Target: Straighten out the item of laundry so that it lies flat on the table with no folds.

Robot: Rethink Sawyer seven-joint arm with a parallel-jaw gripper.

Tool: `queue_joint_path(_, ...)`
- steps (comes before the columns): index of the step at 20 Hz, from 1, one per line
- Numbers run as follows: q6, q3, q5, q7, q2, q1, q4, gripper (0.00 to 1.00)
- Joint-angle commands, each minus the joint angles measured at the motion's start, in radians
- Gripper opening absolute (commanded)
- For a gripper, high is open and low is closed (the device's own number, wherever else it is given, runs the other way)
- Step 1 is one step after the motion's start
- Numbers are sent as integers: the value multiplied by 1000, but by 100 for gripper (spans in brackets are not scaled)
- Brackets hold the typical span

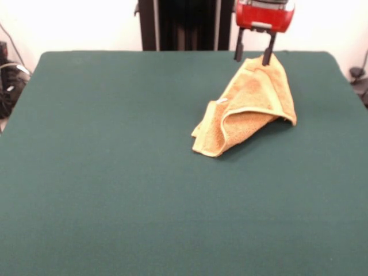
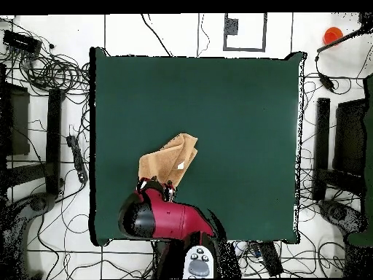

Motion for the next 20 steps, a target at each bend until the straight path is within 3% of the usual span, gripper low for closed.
queue_joint_path(1, 22, 144, -18, 136, 19, -18, 66, 100)
queue_joint_path(20, 23, 176, -32, 121, 19, -58, 75, 100)
